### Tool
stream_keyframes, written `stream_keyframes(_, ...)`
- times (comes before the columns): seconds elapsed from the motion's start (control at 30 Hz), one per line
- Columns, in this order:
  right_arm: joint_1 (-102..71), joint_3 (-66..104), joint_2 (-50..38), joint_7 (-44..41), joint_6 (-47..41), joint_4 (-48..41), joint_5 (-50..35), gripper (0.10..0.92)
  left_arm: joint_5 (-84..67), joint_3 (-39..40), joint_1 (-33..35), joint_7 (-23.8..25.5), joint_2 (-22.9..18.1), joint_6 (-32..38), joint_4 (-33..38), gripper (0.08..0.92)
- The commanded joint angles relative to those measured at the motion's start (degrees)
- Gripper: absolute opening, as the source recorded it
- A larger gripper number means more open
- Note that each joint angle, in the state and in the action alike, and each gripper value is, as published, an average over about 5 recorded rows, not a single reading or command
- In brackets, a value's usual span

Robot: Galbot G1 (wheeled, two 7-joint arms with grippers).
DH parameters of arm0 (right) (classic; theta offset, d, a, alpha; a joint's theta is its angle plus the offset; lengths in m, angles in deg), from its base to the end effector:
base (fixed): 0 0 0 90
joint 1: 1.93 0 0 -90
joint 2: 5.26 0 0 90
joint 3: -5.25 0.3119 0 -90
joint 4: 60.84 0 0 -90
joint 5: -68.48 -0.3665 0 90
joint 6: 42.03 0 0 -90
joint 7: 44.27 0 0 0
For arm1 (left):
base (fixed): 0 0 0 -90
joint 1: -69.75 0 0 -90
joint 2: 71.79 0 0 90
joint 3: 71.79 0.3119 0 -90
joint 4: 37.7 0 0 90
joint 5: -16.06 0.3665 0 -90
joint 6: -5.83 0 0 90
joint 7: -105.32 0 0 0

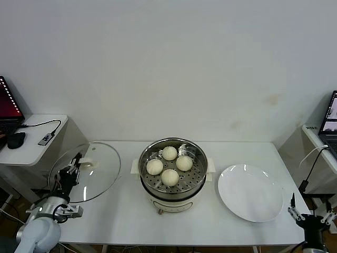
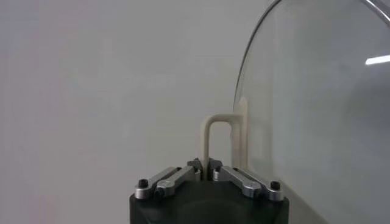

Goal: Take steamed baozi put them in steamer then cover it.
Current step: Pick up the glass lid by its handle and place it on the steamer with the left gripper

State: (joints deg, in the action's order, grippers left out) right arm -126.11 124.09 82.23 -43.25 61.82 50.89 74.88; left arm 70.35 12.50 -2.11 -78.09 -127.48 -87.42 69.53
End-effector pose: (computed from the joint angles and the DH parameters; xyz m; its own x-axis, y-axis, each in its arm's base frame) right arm 0.1519 -0.1718 -0.3072 -0.9290 0.3584 -0.0926 0.3640 0.8390 -0.4044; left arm 0.2848 0.1434 -0.2494 -0.9985 0.0305 -0.0457 -0.0449 0.0247 0.9987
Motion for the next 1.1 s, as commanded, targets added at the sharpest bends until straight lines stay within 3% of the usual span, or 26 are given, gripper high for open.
stream_keyframes(0.03,0.2,-4.5,0.7,0.1,0.9,-0.3,3.3,0.823,-9.9,9.4,-1.3,3.9,5.9,-11.6,15.8,0.137)
stream_keyframes(0.27,1.6,-7.8,1.8,0.7,1.7,-2.1,8.7,0.823,-10.7,24.7,-12.0,3.7,7.7,-19.8,13.9,0.137)
stream_keyframes(0.43,2.5,-9.7,2.7,1.1,1.6,-2.9,10.8,0.823,-8.7,32.2,-20.8,6.4,3.1,-25.7,9.7,0.137)
stream_keyframes(0.6,2.7,-10.2,2.9,2.0,2.1,-4.1,12.2,0.823,-1.0,37.1,-25.2,10.7,-2.1,-28.2,7.6,0.137)
stream_keyframes(0.9,2.8,-10.3,2.9,3.0,2.7,-4.8,12.8,0.823,13.0,41.1,-28.6,16.6,-10.3,-28.7,3.3,0.137)
stream_keyframes(1.1,2.7,-10.4,2.9,3.1,2.8,-5.1,12.7,0.823,17.6,43.1,-28.8,17.9,-12.5,-27.7,1.3,0.137)
